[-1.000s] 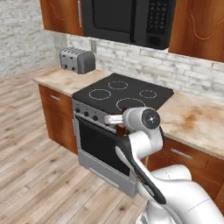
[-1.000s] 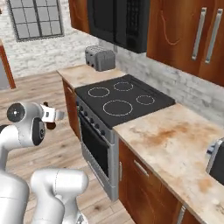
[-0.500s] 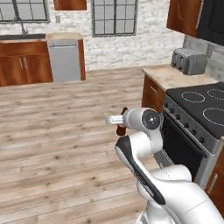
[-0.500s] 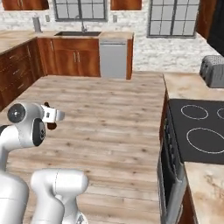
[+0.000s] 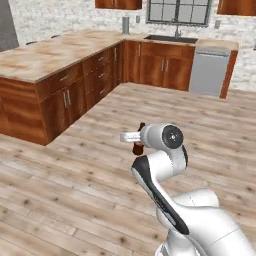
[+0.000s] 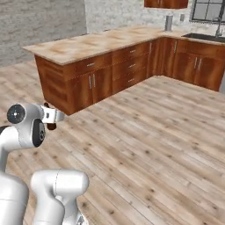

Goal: Move the drinks to the dining counter.

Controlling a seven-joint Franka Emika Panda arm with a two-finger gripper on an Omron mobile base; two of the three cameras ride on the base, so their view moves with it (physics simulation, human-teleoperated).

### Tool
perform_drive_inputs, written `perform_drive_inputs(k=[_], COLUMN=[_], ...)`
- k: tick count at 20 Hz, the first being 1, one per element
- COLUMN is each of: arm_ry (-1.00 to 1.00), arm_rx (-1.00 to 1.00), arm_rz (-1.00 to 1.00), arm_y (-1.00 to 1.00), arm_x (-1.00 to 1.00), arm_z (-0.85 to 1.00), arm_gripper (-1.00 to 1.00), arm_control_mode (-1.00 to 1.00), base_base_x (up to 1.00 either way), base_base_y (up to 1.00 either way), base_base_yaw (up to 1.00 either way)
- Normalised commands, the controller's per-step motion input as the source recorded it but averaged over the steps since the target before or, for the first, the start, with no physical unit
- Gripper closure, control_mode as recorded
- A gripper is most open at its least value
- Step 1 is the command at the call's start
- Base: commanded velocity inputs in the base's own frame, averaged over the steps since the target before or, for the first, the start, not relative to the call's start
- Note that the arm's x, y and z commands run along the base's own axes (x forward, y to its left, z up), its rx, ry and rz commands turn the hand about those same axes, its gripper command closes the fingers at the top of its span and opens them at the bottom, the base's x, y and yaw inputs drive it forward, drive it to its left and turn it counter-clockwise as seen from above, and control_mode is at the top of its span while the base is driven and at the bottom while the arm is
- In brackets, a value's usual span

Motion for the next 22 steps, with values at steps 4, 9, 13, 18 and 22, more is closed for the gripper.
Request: perform_drive_inputs(k=[4, 9, 13, 18, 22], arm_ry=[0.00, 0.00, 0.00, 0.00, 0.00], arm_rx=[0.00, 0.00, 0.00, 0.00, 0.00], arm_rz=[0.00, 0.00, 0.00, 0.00, 0.00], arm_y=[0.00, 0.00, 0.00, 0.00, 0.00], arm_x=[0.00, 0.00, 0.00, 0.00, 0.00], arm_z=[0.00, 0.00, 0.00, 0.00, 0.00], arm_gripper=[1.00, 1.00, 1.00, 1.00, 1.00], arm_control_mode=[1.00, 1.00, 1.00, 1.00, 1.00], base_base_x=[0.93, 1.00, 1.00, 1.00, 1.00], base_base_y=[0.61, 1.00, 1.00, 0.94, 0.43], base_base_yaw=[0.42, -0.17, -0.20, -0.17, -0.06])
